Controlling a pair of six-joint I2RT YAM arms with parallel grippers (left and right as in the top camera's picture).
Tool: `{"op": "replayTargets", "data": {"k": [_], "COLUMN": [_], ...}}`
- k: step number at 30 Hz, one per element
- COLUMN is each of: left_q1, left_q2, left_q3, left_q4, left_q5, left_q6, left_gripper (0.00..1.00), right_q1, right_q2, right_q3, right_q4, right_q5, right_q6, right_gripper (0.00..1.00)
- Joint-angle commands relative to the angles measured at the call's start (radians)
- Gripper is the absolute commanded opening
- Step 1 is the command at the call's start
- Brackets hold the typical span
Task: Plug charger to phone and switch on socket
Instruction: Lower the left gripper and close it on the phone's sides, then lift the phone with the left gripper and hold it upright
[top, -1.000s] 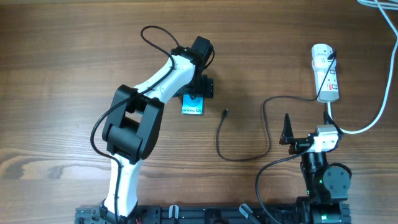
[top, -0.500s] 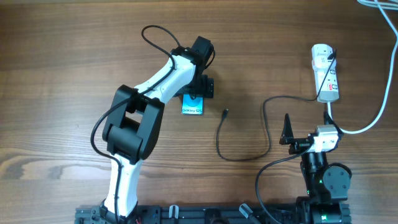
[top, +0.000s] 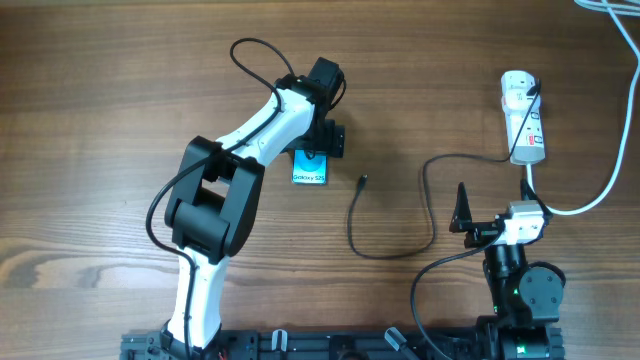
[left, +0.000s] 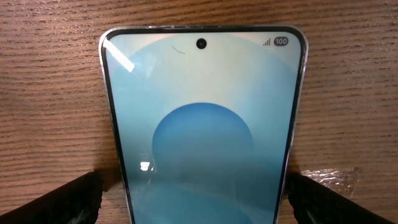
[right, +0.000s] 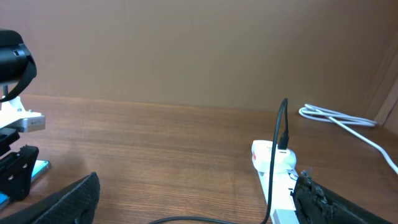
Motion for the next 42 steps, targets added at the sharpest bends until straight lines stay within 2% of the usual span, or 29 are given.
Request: {"op": "replayTargets", "data": {"k": [1,5,9,12,19,27,34,42], "left_q1": [-0.004,-0.004,-0.004,-0.004,-0.003,-0.003,0.024,0.197], "left_q2": [0.051,0.051,0.051,0.050,0.032,-0.118,-0.304,-0.523], "left_q3": [-0.006,-0.006,-0.006,-0.006,-0.002,0.048,0.048,0.048], "left_q4": [-0.012,-0.017,-0.017,-0.020,-0.037,-0.142,-0.251,-0.280], "left_q5": [-0.025,-0.025,-0.025,-0.024,-0.012,0.046,0.304,0.995], "left_q6": [0.021,0.021,0.019,0.016,0.012,-0.014,-0.014,-0.013], "left_gripper": [0.97,0.91,0.71,0.68,0.73,0.73,0.75,0.75], "right_q1": [-0.003,-0.003,-0.003,-0.003,-0.003,-0.003,-0.003,-0.003], "right_q2": [-0.003,-0.003,-0.003,-0.003,-0.003,-0.003,-0.003,-0.003], "right_q3": [-0.001,-0.001,-0.001,-0.001,-0.001,-0.001,-0.001,-0.001], "right_q4": [0.005,0.005,0.005,0.005,0.005,0.005,0.005,0.005], "right_q5": [0.011,0.011,0.011,0.011,0.011,0.011,0.011,0.011], "right_q6": [-0.008,-0.008,-0.008,-0.008,-0.008,-0.008,-0.008,-0.008], "right_gripper": [1.00,1.00,1.00,1.00,1.00,1.00,1.00,1.00]}}
